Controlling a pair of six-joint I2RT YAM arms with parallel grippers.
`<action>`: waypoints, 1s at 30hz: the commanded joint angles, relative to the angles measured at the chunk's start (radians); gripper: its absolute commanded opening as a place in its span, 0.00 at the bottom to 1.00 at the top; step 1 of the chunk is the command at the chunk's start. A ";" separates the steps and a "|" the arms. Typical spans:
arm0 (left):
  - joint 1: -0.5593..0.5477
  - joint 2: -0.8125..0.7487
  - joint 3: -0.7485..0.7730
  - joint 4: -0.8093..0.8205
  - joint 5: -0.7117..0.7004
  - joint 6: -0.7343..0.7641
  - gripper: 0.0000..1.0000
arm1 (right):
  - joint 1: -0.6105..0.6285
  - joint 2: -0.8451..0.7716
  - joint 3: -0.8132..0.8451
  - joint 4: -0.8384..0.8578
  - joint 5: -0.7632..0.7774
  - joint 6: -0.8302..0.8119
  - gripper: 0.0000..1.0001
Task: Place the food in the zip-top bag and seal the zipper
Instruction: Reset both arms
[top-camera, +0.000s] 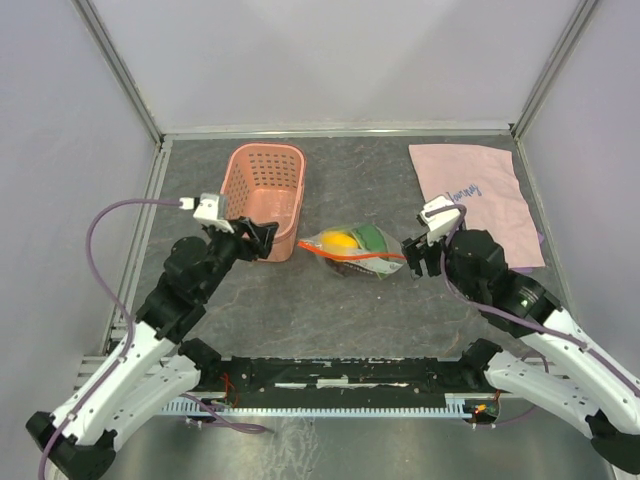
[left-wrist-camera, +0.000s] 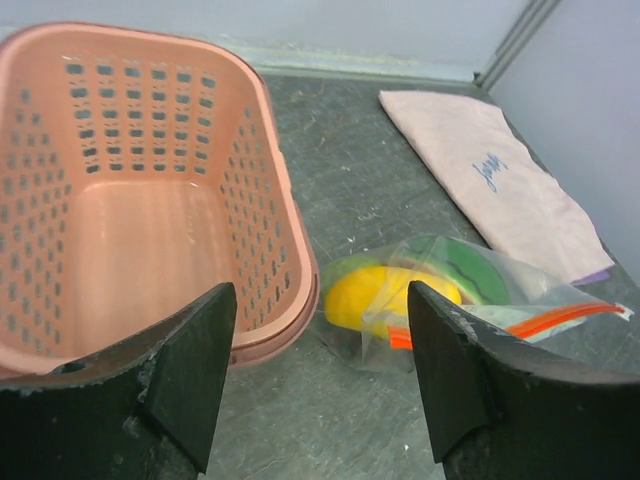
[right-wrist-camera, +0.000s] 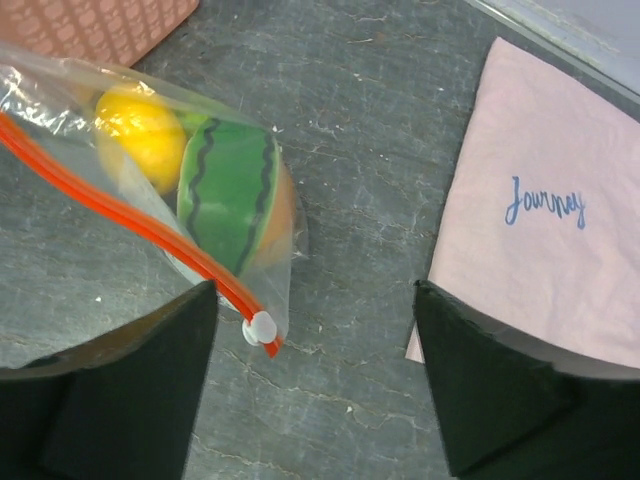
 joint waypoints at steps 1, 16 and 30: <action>0.004 -0.111 0.053 -0.101 -0.103 0.049 0.78 | -0.004 -0.062 -0.002 -0.014 0.093 0.040 0.93; 0.004 -0.532 -0.086 -0.080 -0.254 0.114 1.00 | -0.004 -0.324 -0.002 -0.178 0.648 0.227 0.99; 0.004 -0.535 -0.078 -0.130 -0.280 0.134 1.00 | -0.005 -0.432 -0.023 -0.145 0.612 0.193 0.99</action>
